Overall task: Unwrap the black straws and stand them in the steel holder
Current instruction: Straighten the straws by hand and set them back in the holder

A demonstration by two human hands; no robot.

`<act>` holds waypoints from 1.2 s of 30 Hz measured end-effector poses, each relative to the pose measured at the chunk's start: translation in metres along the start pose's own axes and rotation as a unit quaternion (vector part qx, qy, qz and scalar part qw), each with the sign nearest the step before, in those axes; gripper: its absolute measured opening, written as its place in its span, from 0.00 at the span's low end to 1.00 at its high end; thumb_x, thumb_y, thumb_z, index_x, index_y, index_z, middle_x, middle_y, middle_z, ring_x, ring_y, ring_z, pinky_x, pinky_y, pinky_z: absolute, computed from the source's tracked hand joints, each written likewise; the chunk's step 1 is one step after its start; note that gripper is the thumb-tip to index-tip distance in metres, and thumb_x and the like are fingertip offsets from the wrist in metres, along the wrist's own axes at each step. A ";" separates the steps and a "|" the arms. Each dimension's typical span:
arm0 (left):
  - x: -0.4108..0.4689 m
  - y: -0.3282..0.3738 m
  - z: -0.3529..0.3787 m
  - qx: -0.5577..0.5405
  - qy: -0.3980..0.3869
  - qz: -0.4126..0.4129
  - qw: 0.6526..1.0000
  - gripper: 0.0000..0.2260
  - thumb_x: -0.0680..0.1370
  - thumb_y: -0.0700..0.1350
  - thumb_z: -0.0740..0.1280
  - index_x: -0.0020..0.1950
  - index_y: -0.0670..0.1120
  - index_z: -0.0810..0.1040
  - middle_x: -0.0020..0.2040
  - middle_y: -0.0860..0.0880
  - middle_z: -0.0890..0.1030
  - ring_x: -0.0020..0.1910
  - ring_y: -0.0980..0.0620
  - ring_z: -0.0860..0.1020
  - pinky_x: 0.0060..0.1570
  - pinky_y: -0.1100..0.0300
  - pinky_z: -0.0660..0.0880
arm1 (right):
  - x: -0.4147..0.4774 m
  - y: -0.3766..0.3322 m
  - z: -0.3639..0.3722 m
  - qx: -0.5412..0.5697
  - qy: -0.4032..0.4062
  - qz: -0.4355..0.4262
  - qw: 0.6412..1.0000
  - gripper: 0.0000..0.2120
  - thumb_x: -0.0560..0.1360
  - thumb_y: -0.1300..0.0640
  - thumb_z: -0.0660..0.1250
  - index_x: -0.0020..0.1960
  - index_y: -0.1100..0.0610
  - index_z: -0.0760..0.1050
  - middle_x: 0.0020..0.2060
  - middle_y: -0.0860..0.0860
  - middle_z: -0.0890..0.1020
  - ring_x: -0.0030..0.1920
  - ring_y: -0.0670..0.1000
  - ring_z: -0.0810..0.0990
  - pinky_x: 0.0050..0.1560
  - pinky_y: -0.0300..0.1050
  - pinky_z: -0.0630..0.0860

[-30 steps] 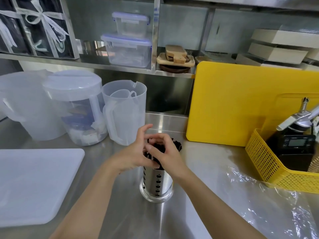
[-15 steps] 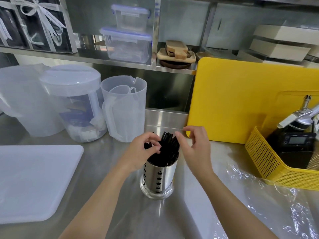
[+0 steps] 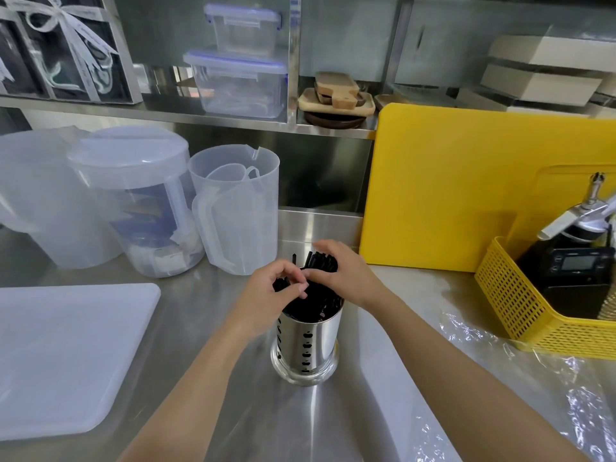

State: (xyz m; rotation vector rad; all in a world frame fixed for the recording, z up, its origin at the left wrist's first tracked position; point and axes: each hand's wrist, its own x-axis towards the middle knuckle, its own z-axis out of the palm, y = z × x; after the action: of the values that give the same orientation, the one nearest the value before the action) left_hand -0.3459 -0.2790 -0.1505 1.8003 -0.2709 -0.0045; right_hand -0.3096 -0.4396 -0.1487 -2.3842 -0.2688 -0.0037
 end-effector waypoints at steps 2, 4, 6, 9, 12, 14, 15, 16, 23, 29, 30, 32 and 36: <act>0.000 -0.001 0.000 -0.001 0.000 0.002 1.000 0.09 0.73 0.34 0.67 0.38 0.47 0.76 0.32 0.48 0.79 0.34 0.60 0.76 0.39 0.72 0.71 | 0.004 -0.002 0.001 0.046 -0.021 0.006 0.999 0.29 0.71 0.46 0.70 0.69 0.50 0.66 0.66 0.49 0.72 0.64 0.52 0.71 0.62 0.47 0.71; -0.001 -0.001 0.000 0.000 0.001 0.003 1.000 0.09 0.73 0.34 0.68 0.38 0.47 0.76 0.32 0.48 0.79 0.35 0.60 0.76 0.40 0.71 0.71 | 0.007 -0.004 0.001 0.067 -0.041 0.000 0.997 0.26 0.71 0.48 0.70 0.67 0.49 0.68 0.64 0.49 0.74 0.62 0.50 0.72 0.59 0.45 0.72; -0.002 -0.001 0.000 -0.004 0.002 -0.003 1.000 0.08 0.74 0.34 0.67 0.38 0.46 0.76 0.33 0.48 0.79 0.34 0.60 0.76 0.39 0.72 0.71 | 0.009 -0.006 0.003 0.040 -0.026 -0.020 0.999 0.17 0.72 0.49 0.69 0.59 0.51 0.74 0.56 0.49 0.78 0.55 0.48 0.75 0.54 0.44 0.75; -0.002 0.000 0.002 -0.013 0.004 -0.010 1.000 0.07 0.74 0.35 0.67 0.39 0.44 0.76 0.34 0.47 0.79 0.33 0.62 0.75 0.35 0.73 0.70 | 0.010 -0.008 0.007 -0.031 0.026 -0.070 0.997 0.10 0.74 0.50 0.66 0.47 0.57 0.77 0.43 0.51 0.80 0.44 0.50 0.77 0.47 0.48 0.77; -0.003 0.001 0.003 -0.015 0.006 -0.013 1.000 0.06 0.74 0.34 0.67 0.40 0.43 0.75 0.35 0.46 0.78 0.31 0.63 0.75 0.32 0.72 0.70 | 0.007 -0.008 0.006 -0.073 0.052 -0.115 0.989 0.10 0.76 0.53 0.63 0.44 0.60 0.76 0.39 0.53 0.80 0.40 0.51 0.77 0.43 0.49 0.77; -0.003 0.001 0.003 -0.014 0.010 -0.013 1.000 0.05 0.74 0.34 0.67 0.40 0.43 0.76 0.35 0.46 0.78 0.31 0.63 0.75 0.32 0.71 0.70 | 0.007 -0.008 0.003 -0.077 0.054 -0.128 0.987 0.09 0.76 0.55 0.63 0.43 0.61 0.76 0.37 0.54 0.80 0.38 0.52 0.77 0.40 0.48 0.76; -0.003 0.000 0.003 -0.013 0.012 -0.012 1.000 0.06 0.74 0.34 0.67 0.40 0.43 0.76 0.34 0.46 0.79 0.31 0.63 0.75 0.33 0.72 0.70 | 0.007 -0.008 0.002 -0.074 0.051 -0.130 0.987 0.09 0.76 0.56 0.63 0.43 0.61 0.75 0.36 0.54 0.80 0.37 0.53 0.77 0.39 0.48 0.75; -0.003 0.000 0.003 -0.013 0.015 -0.011 1.000 0.06 0.74 0.35 0.67 0.40 0.44 0.76 0.34 0.47 0.79 0.32 0.63 0.75 0.34 0.72 0.70 | 0.007 -0.008 0.001 -0.074 0.051 -0.133 0.987 0.09 0.76 0.56 0.63 0.43 0.62 0.75 0.35 0.55 0.80 0.36 0.54 0.77 0.38 0.48 0.74; -0.004 0.002 0.004 -0.017 0.019 -0.008 1.000 0.04 0.74 0.34 0.67 0.41 0.42 0.76 0.33 0.47 0.79 0.32 0.64 0.75 0.34 0.73 0.70 | 0.010 -0.008 -0.006 -0.019 0.084 -0.074 0.994 0.12 0.75 0.50 0.66 0.48 0.60 0.74 0.38 0.54 0.78 0.38 0.52 0.77 0.35 0.41 0.73; -0.005 0.002 0.003 -0.019 0.019 -0.008 1.000 0.05 0.74 0.34 0.67 0.41 0.43 0.76 0.34 0.47 0.78 0.32 0.63 0.76 0.33 0.72 0.71 | 0.008 -0.005 -0.004 -0.009 0.091 -0.050 0.995 0.13 0.75 0.48 0.66 0.50 0.57 0.73 0.40 0.50 0.77 0.41 0.49 0.77 0.33 0.34 0.71; -0.005 0.002 0.003 -0.018 0.018 -0.007 1.000 0.05 0.74 0.34 0.67 0.41 0.43 0.76 0.34 0.47 0.78 0.32 0.63 0.76 0.33 0.73 0.71 | 0.009 -0.005 -0.005 -0.014 0.094 -0.057 0.994 0.13 0.75 0.47 0.66 0.48 0.58 0.73 0.38 0.50 0.77 0.39 0.50 0.77 0.32 0.34 0.70; -0.005 0.002 0.003 -0.014 0.016 -0.003 1.000 0.05 0.74 0.34 0.67 0.41 0.43 0.76 0.35 0.47 0.78 0.32 0.63 0.76 0.34 0.74 0.70 | 0.009 -0.007 -0.008 -0.023 0.105 -0.076 0.991 0.15 0.73 0.47 0.67 0.43 0.59 0.73 0.34 0.51 0.76 0.35 0.50 0.75 0.30 0.37 0.69; -0.005 0.003 0.002 -0.009 0.018 0.015 1.000 0.06 0.74 0.35 0.68 0.40 0.45 0.76 0.36 0.48 0.79 0.34 0.61 0.77 0.39 0.73 0.71 | 0.009 -0.010 -0.021 -0.011 0.141 -0.123 0.982 0.14 0.75 0.51 0.67 0.38 0.61 0.72 0.28 0.50 0.72 0.28 0.47 0.70 0.31 0.41 0.67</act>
State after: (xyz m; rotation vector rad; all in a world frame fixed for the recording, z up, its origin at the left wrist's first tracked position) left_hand -0.3516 -0.2807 -0.1493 1.7759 -0.2703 0.0465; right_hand -0.3006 -0.4453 -0.1255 -2.3213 -0.4248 -0.4581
